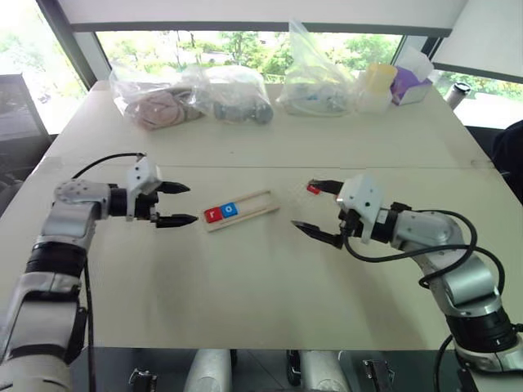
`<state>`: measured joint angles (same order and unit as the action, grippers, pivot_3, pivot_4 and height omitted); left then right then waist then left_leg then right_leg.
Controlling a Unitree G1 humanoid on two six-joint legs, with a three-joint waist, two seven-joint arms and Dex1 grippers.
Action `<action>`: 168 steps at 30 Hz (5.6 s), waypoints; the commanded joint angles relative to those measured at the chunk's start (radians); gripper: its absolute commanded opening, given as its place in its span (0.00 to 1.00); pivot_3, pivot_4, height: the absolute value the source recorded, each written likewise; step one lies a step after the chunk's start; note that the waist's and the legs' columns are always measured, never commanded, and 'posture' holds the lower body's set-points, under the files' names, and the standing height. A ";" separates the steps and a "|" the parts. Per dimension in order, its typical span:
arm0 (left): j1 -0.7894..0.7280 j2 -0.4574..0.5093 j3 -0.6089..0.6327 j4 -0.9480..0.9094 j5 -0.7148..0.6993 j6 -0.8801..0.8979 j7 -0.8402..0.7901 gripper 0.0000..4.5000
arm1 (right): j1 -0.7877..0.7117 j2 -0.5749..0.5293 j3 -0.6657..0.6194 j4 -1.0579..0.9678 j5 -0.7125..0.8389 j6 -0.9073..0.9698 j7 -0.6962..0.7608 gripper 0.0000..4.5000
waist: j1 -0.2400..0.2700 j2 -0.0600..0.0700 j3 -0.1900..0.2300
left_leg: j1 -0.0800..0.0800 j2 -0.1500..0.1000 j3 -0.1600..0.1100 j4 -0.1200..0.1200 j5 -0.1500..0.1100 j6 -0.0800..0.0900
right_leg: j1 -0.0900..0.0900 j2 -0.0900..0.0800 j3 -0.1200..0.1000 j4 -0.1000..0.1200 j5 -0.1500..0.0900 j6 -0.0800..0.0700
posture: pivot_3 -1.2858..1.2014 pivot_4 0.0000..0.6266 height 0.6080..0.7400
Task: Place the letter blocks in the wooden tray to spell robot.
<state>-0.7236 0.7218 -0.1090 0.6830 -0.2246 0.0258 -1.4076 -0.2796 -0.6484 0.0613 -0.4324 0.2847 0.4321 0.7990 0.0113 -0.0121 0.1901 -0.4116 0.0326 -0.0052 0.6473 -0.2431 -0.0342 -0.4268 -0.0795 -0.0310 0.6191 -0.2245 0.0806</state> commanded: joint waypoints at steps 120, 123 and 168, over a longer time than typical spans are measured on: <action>0.244 -0.260 -0.309 -0.466 0.246 -0.042 0.210 0.99 | 0.076 0.043 -0.012 -0.228 -0.050 0.129 -0.171 1.00 | 0.027 0.009 -0.013 | 0.002 -0.002 -0.001 0.001 -0.002 0.004 | 0.005 -0.001 0.001 -0.004 -0.001 0.001 | 0.52 0.24 1.00; 0.245 -0.262 -0.300 -0.477 0.239 -0.035 0.220 0.99 | 0.074 0.043 -0.012 -0.226 -0.048 0.129 -0.169 1.00 | 0.027 0.009 -0.013 | 0.002 -0.002 -0.001 0.001 -0.002 0.004 | 0.005 -0.001 0.001 -0.004 -0.002 0.001 | 0.52 0.24 1.00; 0.211 -0.257 -0.194 -0.439 0.121 -0.001 0.265 0.99 | 0.041 0.049 0.007 -0.204 -0.044 0.131 -0.157 1.00 | 0.025 0.008 -0.012 | 0.002 -0.001 -0.001 0.002 -0.003 0.005 | 0.003 0.000 0.001 -0.001 -0.001 0.001 | 0.52 0.24 1.00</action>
<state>-0.4986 0.4526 -0.3210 0.2375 -0.1158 0.0335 -1.1495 -0.2235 -0.6065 0.0712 -0.6049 0.2231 0.5638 0.6443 0.0363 -0.0041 0.1781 -0.4100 0.0312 -0.0066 0.6495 -0.2457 -0.0292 -0.4235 -0.0799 -0.0303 0.6182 -0.2257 0.0814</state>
